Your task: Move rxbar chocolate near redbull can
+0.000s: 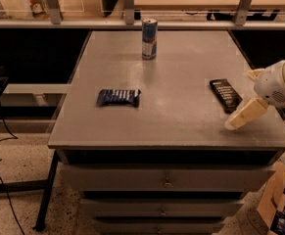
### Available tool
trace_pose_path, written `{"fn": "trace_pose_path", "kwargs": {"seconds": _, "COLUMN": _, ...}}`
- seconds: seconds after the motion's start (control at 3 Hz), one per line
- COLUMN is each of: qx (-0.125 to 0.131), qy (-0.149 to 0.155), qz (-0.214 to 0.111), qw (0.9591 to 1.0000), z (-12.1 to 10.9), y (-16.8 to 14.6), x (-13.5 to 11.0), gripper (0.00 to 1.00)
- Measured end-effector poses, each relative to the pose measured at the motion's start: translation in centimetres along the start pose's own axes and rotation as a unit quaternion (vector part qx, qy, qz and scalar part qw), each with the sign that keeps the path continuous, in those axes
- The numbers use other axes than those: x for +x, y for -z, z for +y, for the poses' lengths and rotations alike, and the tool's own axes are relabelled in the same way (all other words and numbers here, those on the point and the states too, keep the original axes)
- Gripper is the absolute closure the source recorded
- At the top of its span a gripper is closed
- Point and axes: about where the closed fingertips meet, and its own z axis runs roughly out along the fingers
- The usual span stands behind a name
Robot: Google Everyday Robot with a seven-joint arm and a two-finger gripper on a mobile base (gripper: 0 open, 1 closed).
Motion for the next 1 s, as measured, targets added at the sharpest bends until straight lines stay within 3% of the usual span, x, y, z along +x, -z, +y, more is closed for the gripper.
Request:
{"fn": "trace_pose_path", "kwargs": {"seconds": 0.67, "qx": -0.006, "qy": -0.035, "qz": -0.002, "qw": 0.9994, "z": -2.8, "y": -2.8, "x": -0.3, "gripper": 0.02}}
{"fn": "trace_pose_path", "kwargs": {"seconds": 1.0, "qx": -0.005, "qy": -0.049, "qz": -0.002, "qw": 0.9988, "z": -4.4, "y": -4.3, "x": -0.1, "gripper": 0.2}}
